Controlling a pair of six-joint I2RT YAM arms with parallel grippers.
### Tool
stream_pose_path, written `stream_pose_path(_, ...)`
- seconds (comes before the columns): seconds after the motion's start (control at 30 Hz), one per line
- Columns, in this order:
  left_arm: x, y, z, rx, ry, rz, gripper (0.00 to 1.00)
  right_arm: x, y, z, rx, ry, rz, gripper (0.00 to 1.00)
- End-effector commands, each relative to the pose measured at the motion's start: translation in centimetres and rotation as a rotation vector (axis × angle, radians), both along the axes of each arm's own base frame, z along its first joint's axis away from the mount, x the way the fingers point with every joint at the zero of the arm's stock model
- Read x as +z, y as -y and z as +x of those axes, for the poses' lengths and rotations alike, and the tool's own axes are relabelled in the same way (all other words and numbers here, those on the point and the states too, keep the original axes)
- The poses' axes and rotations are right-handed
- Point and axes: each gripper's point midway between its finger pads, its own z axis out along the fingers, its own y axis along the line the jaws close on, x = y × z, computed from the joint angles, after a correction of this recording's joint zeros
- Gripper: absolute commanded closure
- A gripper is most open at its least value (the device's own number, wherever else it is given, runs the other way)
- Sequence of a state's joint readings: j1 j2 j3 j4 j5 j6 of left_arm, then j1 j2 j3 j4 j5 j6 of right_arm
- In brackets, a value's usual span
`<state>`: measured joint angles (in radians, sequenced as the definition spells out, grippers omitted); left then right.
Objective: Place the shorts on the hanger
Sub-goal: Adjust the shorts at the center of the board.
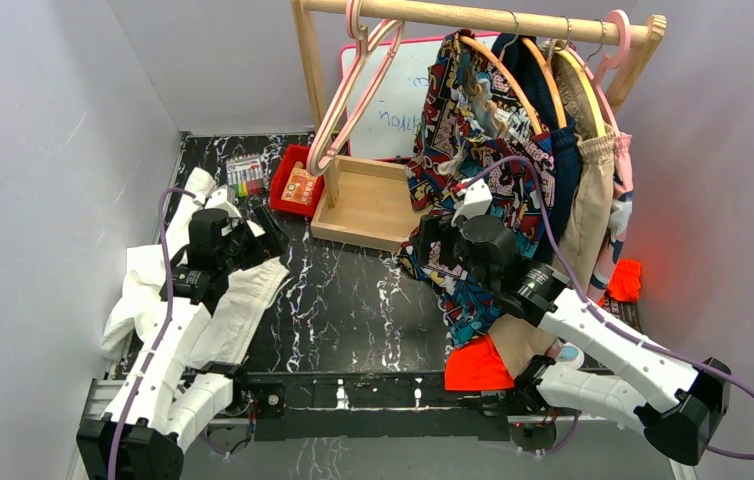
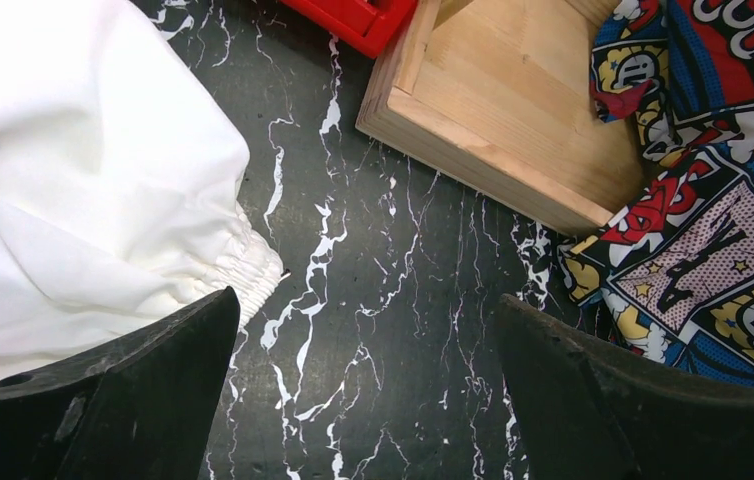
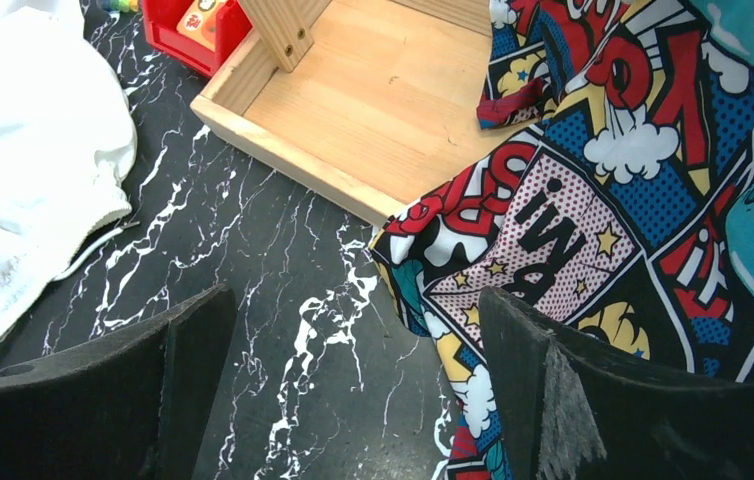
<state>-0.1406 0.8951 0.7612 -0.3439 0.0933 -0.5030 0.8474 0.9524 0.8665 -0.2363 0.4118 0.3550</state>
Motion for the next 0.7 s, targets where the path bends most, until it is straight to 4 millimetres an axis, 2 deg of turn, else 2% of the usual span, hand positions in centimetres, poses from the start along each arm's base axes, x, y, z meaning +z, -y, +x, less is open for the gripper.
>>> stream_pose_path(0.0, 1.3, -0.4, -0.1, 0.002, 0.058, 0.026, 0.02, 1.5, 0.0, 0.5, 0.002, 0.073, 0.020, 0.02)
stream_pose_path(0.27, 0.8, -1.8, -0.1, 0.099, 0.019, 0.042, 0.02, 2.4, -1.8, -1.1, 0.144, 0.050, 0.038, 0.02)
stream_pose_path(0.5, 0.4, -3.7, -1.6, 0.209, -0.058, 0.082, 0.01, 3.6, -4.1, -2.4, 0.278, 0.011, 0.067, 0.02)
stream_pose_path(0.67, 1.0, -4.8, -3.0, 0.303, -0.121, 0.082, 0.02, 2.4, -5.8, -3.2, 0.361, -0.035, 0.086, 0.02)
